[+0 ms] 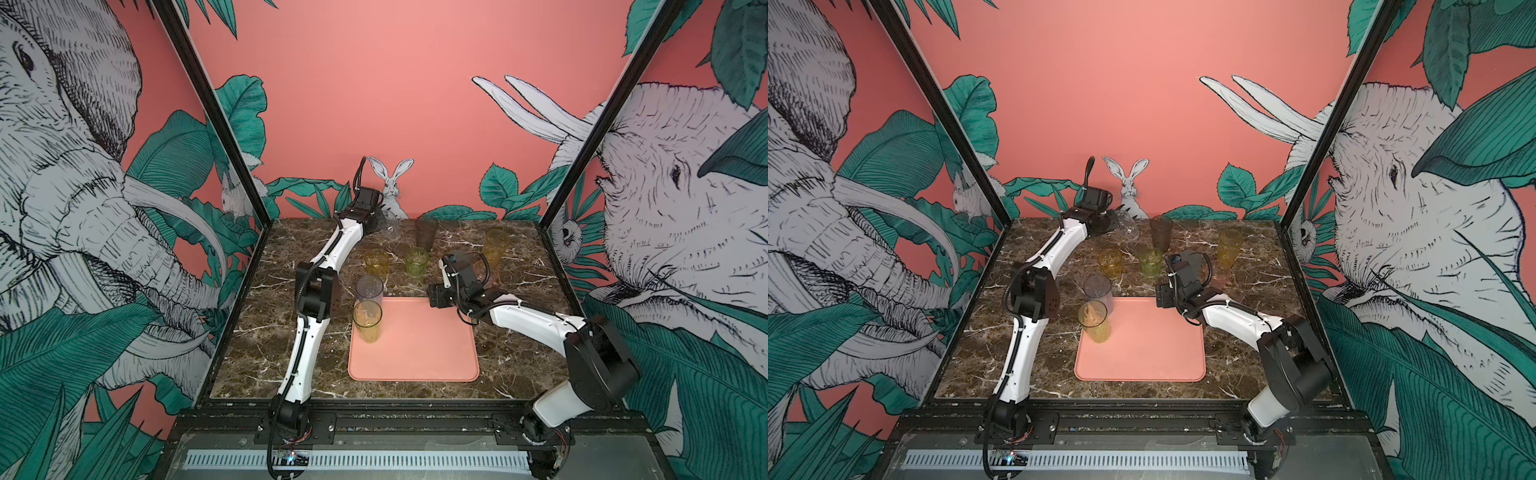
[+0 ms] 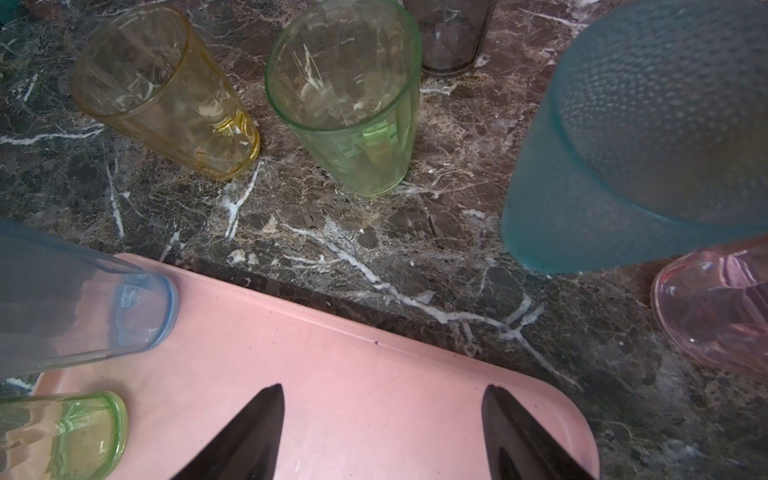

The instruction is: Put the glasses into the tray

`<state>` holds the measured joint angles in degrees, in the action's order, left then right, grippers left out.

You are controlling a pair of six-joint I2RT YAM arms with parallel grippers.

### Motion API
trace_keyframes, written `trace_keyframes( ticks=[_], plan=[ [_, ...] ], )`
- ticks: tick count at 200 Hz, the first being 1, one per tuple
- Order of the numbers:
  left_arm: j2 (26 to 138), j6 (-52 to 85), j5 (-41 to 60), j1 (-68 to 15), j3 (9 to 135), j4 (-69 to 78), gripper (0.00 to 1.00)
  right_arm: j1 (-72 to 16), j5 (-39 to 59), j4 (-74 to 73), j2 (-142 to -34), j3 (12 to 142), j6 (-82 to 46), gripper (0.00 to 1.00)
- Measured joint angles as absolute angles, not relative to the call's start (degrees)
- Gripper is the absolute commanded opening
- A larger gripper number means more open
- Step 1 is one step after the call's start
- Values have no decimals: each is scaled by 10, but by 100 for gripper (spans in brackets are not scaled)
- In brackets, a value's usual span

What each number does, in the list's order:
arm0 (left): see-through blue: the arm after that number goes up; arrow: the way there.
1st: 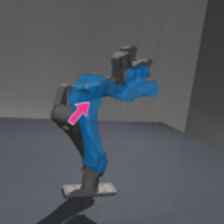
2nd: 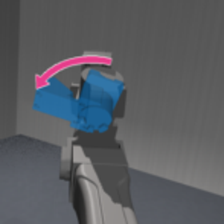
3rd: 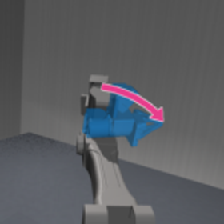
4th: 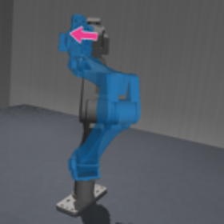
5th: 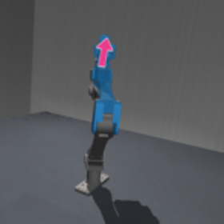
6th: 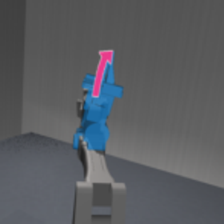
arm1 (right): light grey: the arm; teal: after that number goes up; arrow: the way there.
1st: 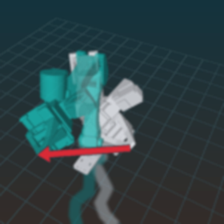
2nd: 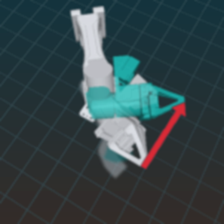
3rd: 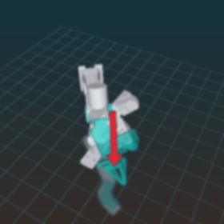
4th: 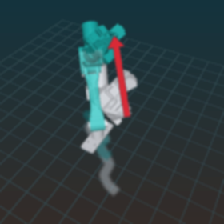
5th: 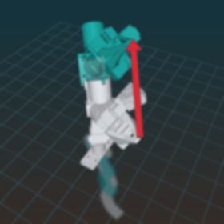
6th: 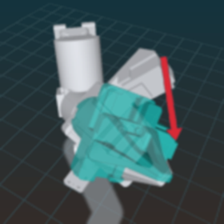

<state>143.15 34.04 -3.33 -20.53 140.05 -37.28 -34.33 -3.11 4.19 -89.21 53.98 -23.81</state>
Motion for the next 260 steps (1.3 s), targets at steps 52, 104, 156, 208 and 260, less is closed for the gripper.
trace_keyframes(
  ticks=[52,104,156,208,260],
  plan=[
    [1401,343,-23,-200,1362,-376,0,-343,-27,42,-892,540,-238,77],
    [1279,335,-26,-190,1231,-376,0,-343,-27,43,-893,540,-238,77],
    [1115,313,-31,-165,1103,-370,0,-343,-25,45,-893,540,-238,77],
    [967,279,-60,-126,990,-397,0,-343,-24,46,-893,540,-239,77],
    [853,253,-79,-127,969,-509,0,-343,-19,46,-893,540,-241,77]
  ],
)
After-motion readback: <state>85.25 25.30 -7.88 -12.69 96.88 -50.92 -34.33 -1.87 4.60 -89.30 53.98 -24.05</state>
